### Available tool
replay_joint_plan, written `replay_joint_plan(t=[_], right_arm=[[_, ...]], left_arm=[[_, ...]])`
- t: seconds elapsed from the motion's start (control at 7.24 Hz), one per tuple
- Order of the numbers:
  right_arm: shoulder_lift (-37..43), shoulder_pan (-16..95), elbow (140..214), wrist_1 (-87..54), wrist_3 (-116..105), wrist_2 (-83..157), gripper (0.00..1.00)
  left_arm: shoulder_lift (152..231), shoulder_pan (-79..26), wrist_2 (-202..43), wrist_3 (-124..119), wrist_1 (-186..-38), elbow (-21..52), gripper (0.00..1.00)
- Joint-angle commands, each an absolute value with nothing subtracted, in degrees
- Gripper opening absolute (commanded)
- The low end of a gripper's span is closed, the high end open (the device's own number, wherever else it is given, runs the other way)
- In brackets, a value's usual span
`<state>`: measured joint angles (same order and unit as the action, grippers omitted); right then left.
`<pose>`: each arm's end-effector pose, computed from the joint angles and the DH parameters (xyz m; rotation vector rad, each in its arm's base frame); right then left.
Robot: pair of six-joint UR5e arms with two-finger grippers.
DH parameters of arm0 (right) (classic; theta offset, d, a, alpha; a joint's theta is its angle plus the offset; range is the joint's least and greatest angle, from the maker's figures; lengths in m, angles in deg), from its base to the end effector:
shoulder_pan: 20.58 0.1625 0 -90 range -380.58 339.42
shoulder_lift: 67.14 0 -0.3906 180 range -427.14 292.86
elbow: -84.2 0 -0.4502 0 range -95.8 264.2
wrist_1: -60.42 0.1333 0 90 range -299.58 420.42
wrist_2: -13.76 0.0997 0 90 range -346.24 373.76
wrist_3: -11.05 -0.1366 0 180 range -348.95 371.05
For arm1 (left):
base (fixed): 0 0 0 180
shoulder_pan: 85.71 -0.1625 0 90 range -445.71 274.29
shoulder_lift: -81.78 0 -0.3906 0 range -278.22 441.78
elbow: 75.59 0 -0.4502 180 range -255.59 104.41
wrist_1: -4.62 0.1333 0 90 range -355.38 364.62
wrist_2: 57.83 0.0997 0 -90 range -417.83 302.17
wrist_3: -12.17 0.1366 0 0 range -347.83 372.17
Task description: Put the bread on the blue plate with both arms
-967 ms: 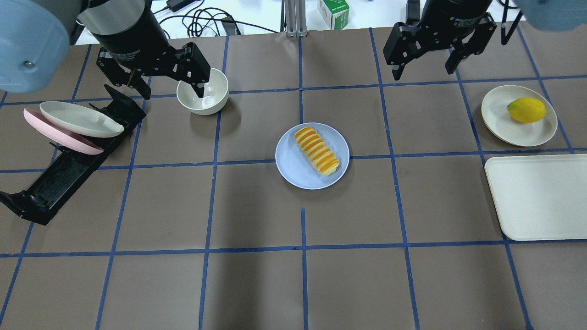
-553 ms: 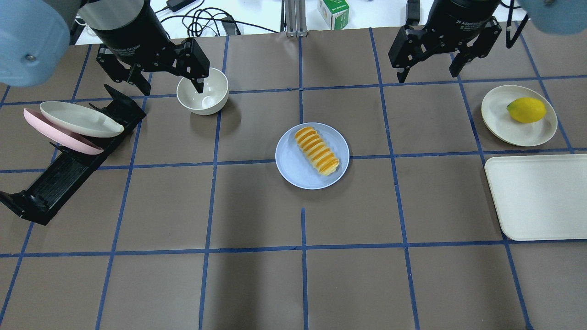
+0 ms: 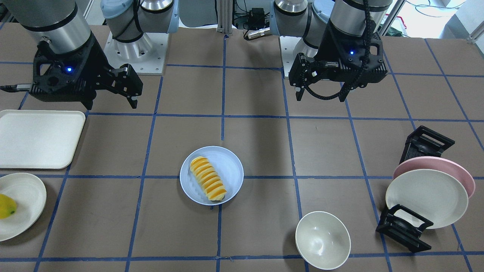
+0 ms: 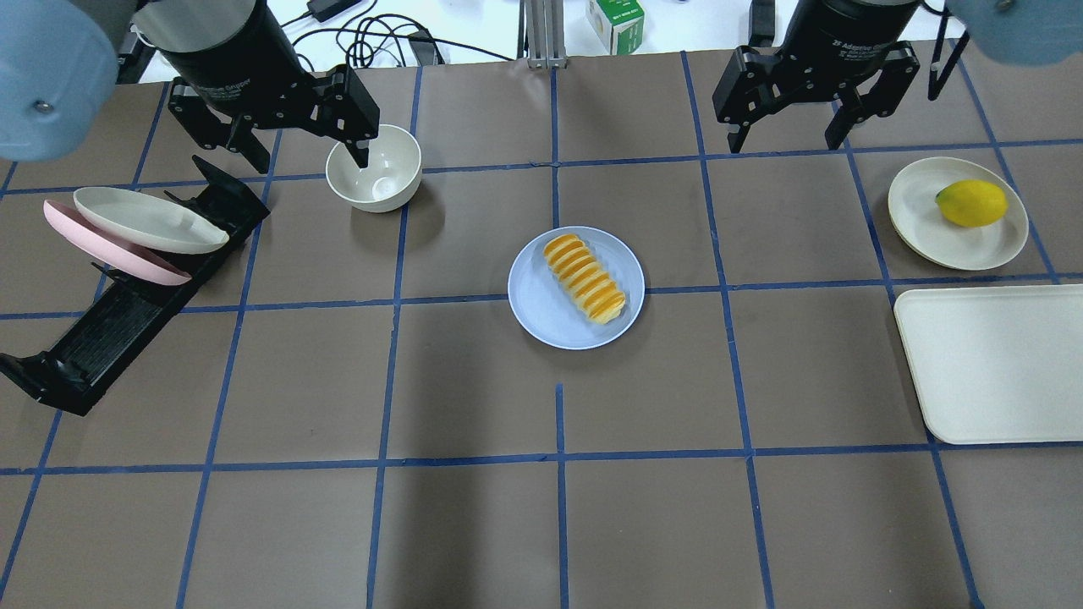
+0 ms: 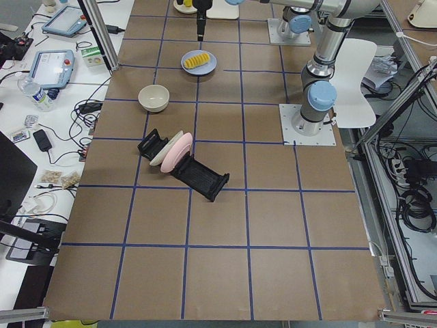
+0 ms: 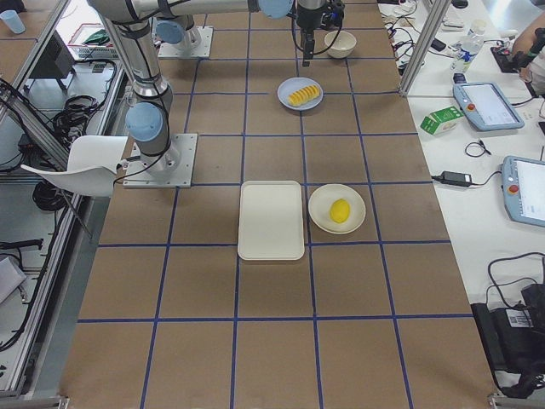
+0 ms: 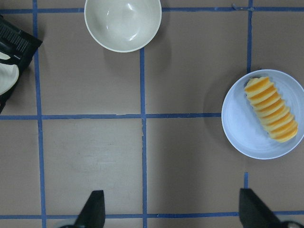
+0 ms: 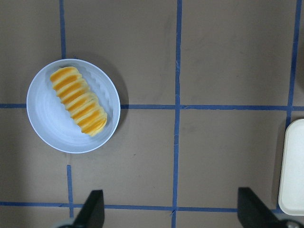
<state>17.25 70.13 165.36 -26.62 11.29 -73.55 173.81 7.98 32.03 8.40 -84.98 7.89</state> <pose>0.1470 -0.5862 0.4406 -0.0258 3.0945 -0.0070 -0.1703 -0.5638 0.4605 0.0020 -3.1308 0.1331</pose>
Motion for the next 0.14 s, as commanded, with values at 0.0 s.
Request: replay_joint_plan(t=[0.0], right_arm=[[17.24,70.12,165.59,-26.68,11.22,-73.52,1.0]], left_arm=[[173.54,7.98,32.17,8.48,-85.03,8.25,1.0]])
